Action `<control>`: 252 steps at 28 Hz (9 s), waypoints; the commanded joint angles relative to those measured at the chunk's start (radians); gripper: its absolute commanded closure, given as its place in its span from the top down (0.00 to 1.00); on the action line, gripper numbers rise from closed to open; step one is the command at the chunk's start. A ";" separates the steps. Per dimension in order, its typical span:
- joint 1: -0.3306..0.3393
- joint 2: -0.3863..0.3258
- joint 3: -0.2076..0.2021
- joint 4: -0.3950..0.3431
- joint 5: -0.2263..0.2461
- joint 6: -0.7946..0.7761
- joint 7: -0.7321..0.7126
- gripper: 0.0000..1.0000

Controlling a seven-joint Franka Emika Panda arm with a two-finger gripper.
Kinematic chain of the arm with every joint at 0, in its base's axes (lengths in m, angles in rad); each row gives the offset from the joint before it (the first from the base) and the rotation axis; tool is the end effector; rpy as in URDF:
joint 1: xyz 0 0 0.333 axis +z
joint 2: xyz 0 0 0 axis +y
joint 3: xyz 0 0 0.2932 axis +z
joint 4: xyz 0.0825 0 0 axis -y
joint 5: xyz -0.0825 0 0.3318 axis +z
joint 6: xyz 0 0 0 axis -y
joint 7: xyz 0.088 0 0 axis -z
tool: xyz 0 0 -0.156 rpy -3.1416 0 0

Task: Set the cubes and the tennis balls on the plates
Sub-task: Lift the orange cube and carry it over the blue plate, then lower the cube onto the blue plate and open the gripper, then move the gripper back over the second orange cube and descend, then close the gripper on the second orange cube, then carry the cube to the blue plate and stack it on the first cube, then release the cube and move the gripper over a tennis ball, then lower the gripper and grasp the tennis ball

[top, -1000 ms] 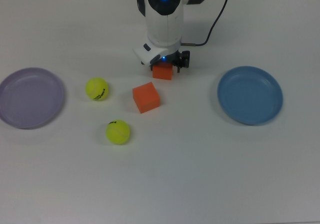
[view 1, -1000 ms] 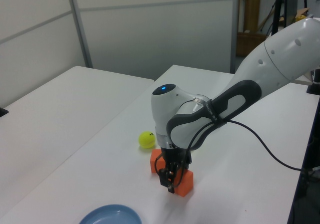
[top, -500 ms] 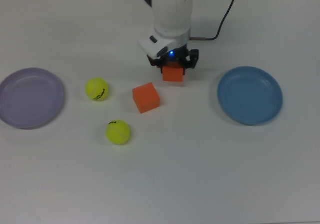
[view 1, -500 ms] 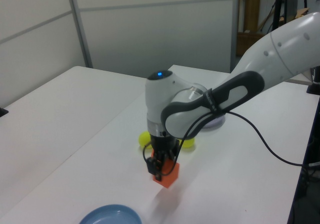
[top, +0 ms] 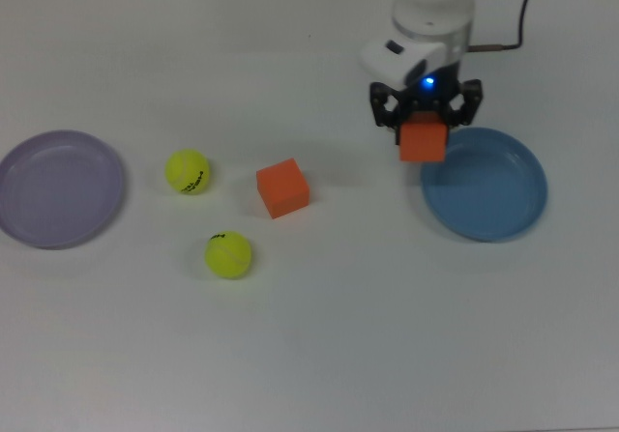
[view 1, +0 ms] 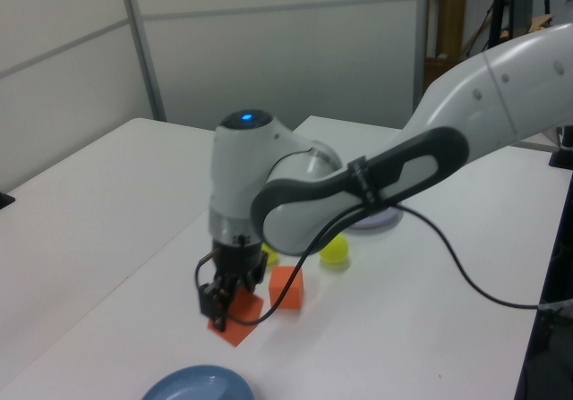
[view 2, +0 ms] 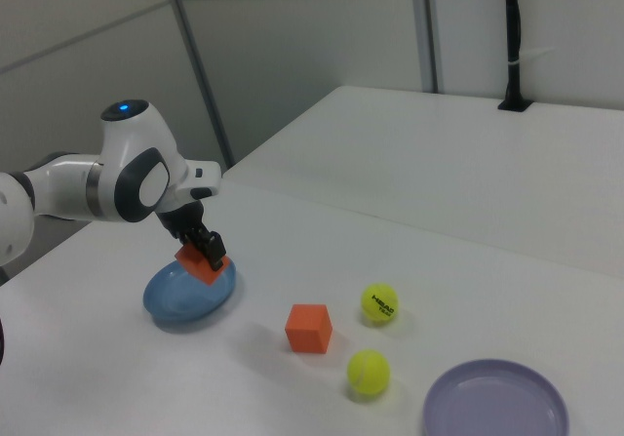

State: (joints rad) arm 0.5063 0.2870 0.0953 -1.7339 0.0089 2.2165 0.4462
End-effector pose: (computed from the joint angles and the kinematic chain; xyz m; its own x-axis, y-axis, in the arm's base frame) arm 0.5074 0.3445 0.3856 0.9780 0.1325 0.1611 0.1521 -0.9816 -0.1158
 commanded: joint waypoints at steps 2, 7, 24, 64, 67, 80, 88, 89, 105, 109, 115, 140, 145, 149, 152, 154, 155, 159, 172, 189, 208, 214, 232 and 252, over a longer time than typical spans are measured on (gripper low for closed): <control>0.060 0.150 -0.009 0.120 -0.096 0.043 0.097 0.00; 0.100 0.193 -0.009 0.126 -0.138 0.147 0.137 0.00; 0.161 0.202 -0.008 0.105 -0.144 0.137 0.138 1.00; -0.244 0.021 -0.023 0.076 0.031 -0.222 -0.612 1.00; -0.253 0.034 -0.023 0.062 0.049 -0.218 -0.653 1.00; -0.304 0.072 -0.028 0.002 0.049 -0.136 -0.705 1.00; -0.322 0.101 -0.028 0.005 0.048 -0.132 -0.728 1.00; -0.322 0.109 -0.028 0.007 0.046 -0.127 -0.730 1.00; -0.285 0.147 -0.020 0.007 0.046 -0.075 -0.707 1.00; -0.272 0.150 -0.020 0.007 0.046 -0.063 -0.699 1.00; -0.270 0.150 -0.020 0.008 0.042 -0.060 -0.687 1.00; -0.235 0.090 -0.014 0.017 0.025 -0.032 -0.564 0.00; -0.158 0.047 -0.014 0.048 0.031 -0.089 -0.494 0.00; -0.095 0.035 -0.013 0.059 0.031 -0.089 -0.432 0.00; -0.046 0.040 -0.014 0.083 0.031 -0.089 -0.394 0.00; -0.017 0.041 -0.013 0.083 0.026 -0.084 -0.370 0.00; -0.005 0.043 -0.013 0.083 0.025 -0.083 -0.363 0.00; 0.037 0.046 -0.014 0.091 0.020 -0.080 -0.331 0.00; 0.118 0.089 -0.013 0.111 0.014 -0.045 -0.287 0.00; 0.135 0.133 -0.011 0.114 -0.026 -0.008 -0.250 0.34; 0.130 0.067 -0.023 0.142 -0.012 -0.024 -0.142 1.00; 0.106 -0.023 -0.068 0.140 -0.007 -0.150 -0.139 1.00; 0.081 -0.177 -0.434 -0.032 0.108 -0.242 -0.357 1.00; -0.069 -0.039 -0.485 -0.145 0.192 -0.020 -0.540 1.00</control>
State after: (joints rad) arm 0.4608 0.2140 -0.3853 -1.8788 0.1616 2.1585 -0.0393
